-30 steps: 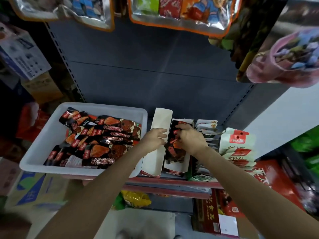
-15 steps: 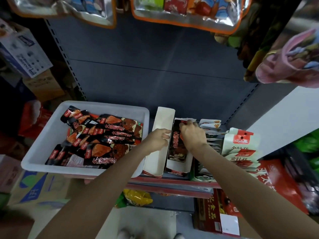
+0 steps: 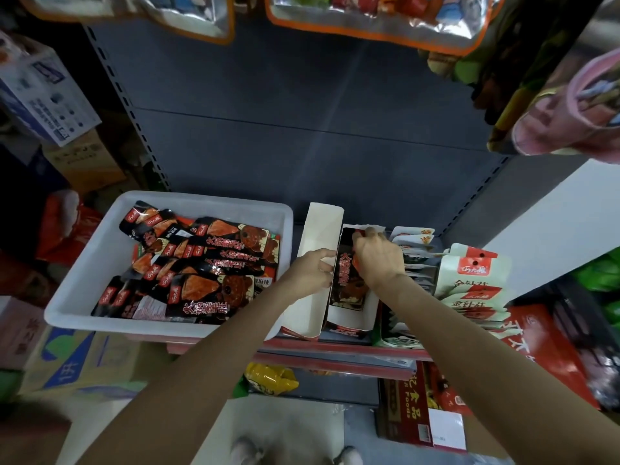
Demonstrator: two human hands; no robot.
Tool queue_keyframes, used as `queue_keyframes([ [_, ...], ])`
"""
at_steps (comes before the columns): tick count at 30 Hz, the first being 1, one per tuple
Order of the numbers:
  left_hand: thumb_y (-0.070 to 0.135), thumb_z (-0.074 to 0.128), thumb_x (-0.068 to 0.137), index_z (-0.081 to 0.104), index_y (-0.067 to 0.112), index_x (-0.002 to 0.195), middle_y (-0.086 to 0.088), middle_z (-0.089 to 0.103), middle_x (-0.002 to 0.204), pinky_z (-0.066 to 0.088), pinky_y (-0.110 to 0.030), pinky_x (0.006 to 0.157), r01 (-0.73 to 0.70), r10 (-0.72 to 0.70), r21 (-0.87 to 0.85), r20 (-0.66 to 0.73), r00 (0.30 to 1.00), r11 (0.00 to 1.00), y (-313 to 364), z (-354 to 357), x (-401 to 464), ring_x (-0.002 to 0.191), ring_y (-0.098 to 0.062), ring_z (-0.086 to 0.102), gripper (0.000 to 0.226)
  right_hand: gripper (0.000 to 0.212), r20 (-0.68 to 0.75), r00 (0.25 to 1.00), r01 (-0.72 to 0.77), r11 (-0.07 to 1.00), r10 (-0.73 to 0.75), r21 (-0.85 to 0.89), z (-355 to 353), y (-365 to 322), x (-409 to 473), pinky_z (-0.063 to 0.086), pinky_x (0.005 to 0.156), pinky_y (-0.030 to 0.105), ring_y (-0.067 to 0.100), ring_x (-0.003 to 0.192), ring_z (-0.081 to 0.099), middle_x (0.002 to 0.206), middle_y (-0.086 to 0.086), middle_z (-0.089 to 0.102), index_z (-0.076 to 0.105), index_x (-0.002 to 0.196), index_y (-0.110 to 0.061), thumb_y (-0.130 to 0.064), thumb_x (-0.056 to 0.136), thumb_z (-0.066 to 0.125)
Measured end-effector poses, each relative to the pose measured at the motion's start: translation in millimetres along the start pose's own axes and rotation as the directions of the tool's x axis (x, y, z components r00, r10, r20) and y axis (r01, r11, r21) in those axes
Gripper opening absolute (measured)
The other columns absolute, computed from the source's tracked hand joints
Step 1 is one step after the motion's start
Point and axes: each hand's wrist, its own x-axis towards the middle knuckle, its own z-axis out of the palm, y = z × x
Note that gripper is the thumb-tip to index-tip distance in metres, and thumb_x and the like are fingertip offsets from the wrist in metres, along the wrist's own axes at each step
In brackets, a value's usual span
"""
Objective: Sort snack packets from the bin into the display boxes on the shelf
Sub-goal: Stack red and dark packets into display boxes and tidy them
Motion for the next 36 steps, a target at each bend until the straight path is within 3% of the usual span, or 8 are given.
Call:
queue_keyframes([
  [5,0.006,0.055,0.088,0.032,0.030,0.143,-0.008,0.060,0.098,0.055,-0.038,0.087,0.053,-0.054,0.046,0.020,0.998,0.998,1,6,1,0.080,-0.018,0.061,0.064,0.051,0.031,0.999,-0.040,0.999,0.039,0.029,-2,-3,-1,0.052,0.081,0.038,0.031,0.116,0.051,0.125,0.018,0.046,0.038,0.132,-0.004,0.001,0.086,0.059],
  [10,0.009,0.054,0.091,0.035,0.026,0.142,-0.011,0.062,0.109,0.053,-0.033,0.083,0.039,-0.038,0.053,-0.006,0.999,0.998,4,2,-3,0.093,-0.024,0.066,0.057,0.057,0.003,1.000,0.003,0.999,-0.003,0.051,0,-3,-3,0.043,0.097,0.041,0.032,0.123,0.043,0.130,0.018,0.042,0.035,0.134,-0.006,0.002,0.083,0.060],
  [17,0.010,0.051,0.094,0.058,0.011,0.122,-0.003,0.065,0.112,0.050,-0.022,0.078,-0.180,0.247,0.213,-0.348,0.905,0.960,-13,-36,-42,0.094,-0.014,0.062,0.028,0.042,-0.189,0.978,0.140,0.947,-0.087,0.289,-5,-26,-18,0.045,0.088,0.040,0.031,0.112,0.050,0.122,0.012,0.049,0.049,0.127,-0.010,-0.004,0.086,0.056],
  [20,0.006,0.051,0.094,0.060,0.007,0.118,-0.004,0.065,0.110,0.046,-0.017,0.082,-0.137,0.275,0.319,-0.442,0.854,0.938,-40,-66,-60,0.096,-0.012,0.059,0.025,0.040,-0.176,0.965,0.249,0.886,-0.194,0.390,-11,-58,-16,0.048,0.090,0.036,0.026,0.114,0.049,0.128,0.009,0.046,0.047,0.129,-0.012,-0.012,0.090,0.054],
  [25,0.004,0.054,0.090,0.055,0.012,0.127,-0.011,0.057,0.127,0.048,-0.042,0.095,0.050,0.196,0.449,-0.485,0.852,0.892,-99,-123,-69,0.116,-0.026,0.054,0.037,0.051,-0.022,0.957,0.258,0.819,-0.288,0.513,-7,-128,5,0.042,0.101,0.036,0.026,0.126,0.042,0.139,0.008,0.039,0.037,0.138,-0.012,-0.019,0.091,0.056],
  [29,0.011,0.054,0.092,0.036,0.015,0.144,-0.010,0.036,0.148,0.044,-0.044,0.101,0.134,0.053,0.407,-0.416,0.908,0.904,-128,-160,-71,0.126,-0.033,0.046,0.055,0.074,0.115,0.943,0.212,0.829,-0.313,0.518,8,-172,35,0.010,0.116,0.036,0.024,0.144,0.014,0.157,0.006,0.011,0.011,0.150,-0.014,-0.028,0.093,0.055],
  [32,0.022,0.054,0.094,0.031,0.019,0.146,-0.007,0.030,0.152,0.037,-0.040,0.107,0.171,-0.023,0.412,-0.340,0.940,0.895,-142,-174,-65,0.132,-0.029,0.040,0.057,0.084,0.195,0.949,0.128,0.869,-0.247,0.478,20,-189,58,0.009,0.119,0.042,0.024,0.146,0.003,0.159,0.005,-0.002,0.006,0.151,-0.015,-0.036,0.090,0.059],
  [36,0.026,0.051,0.095,0.046,0.008,0.136,-0.012,0.048,0.139,0.036,-0.040,0.107,0.176,-0.001,0.394,-0.406,0.914,0.902,-143,-181,-60,0.128,-0.027,0.042,0.044,0.073,0.162,0.972,0.089,0.901,-0.173,0.425,32,-205,61,0.025,0.115,0.044,0.029,0.136,0.034,0.148,0.009,0.035,0.027,0.145,-0.013,-0.033,0.086,0.065],
])
